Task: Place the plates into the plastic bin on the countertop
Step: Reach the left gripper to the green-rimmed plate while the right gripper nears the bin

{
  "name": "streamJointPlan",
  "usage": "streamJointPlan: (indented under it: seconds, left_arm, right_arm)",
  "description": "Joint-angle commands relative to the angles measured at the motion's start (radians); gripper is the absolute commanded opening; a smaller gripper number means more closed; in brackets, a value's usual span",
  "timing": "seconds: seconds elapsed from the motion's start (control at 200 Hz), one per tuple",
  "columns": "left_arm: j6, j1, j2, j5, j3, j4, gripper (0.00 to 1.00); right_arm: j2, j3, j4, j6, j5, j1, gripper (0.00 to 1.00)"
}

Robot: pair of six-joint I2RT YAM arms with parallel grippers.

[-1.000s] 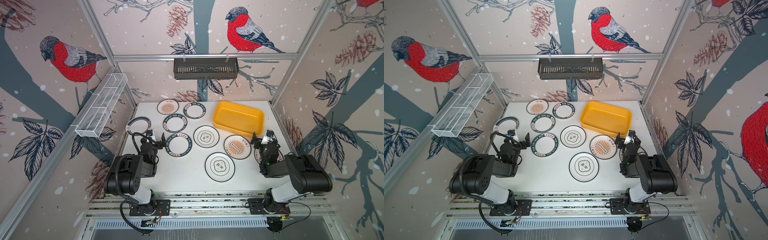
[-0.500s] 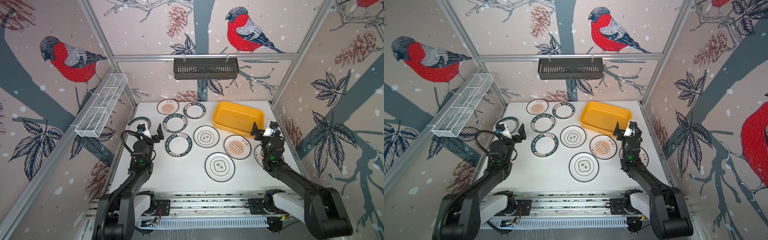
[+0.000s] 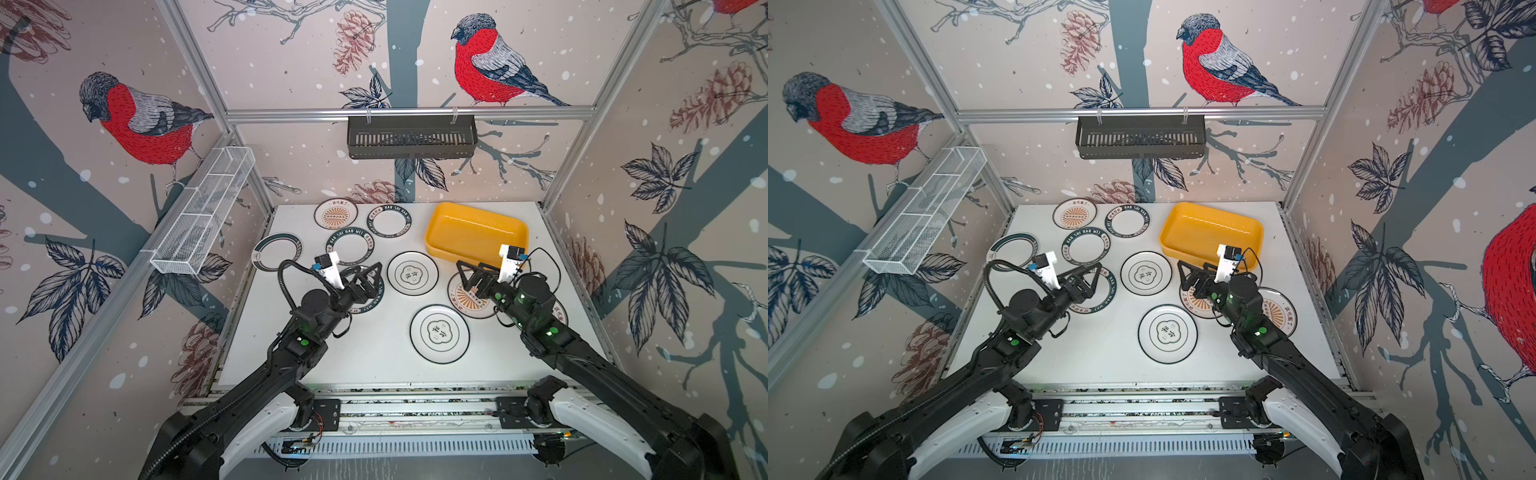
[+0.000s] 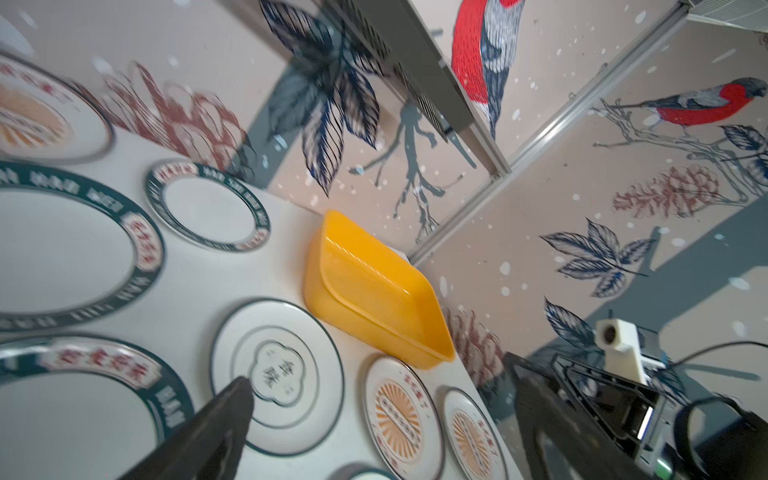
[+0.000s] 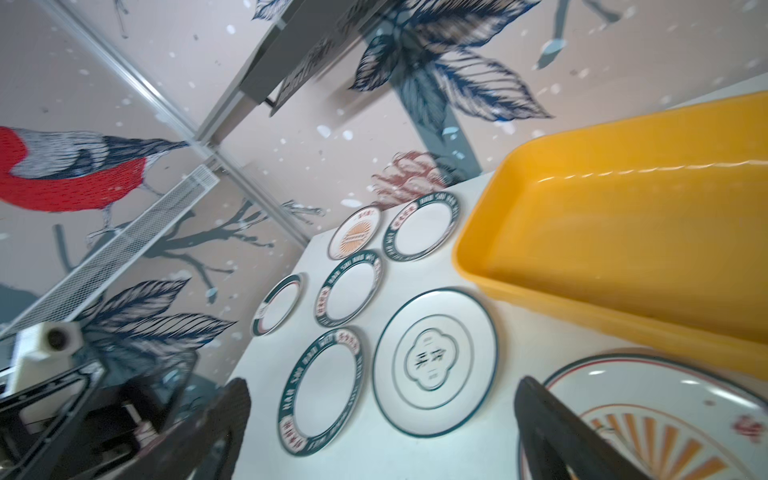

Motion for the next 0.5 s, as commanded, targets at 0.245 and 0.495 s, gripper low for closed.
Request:
streamJointPlan:
  seconds: [0.245,0.495]
  left_arm:
    - [-0.211,-0.093,0.084,-0.109,0.017,-0.009,0.97]
    - [-0.071,0.113,0.052,-0.044,0.134,-0.482,0.96]
  right_arm:
    - [0.035,-0.008,0.037,0.132,0.016,-0.026,1.00]
    - [0.153,0.088,-0.001,0.052,0.062,-0.040,1.00]
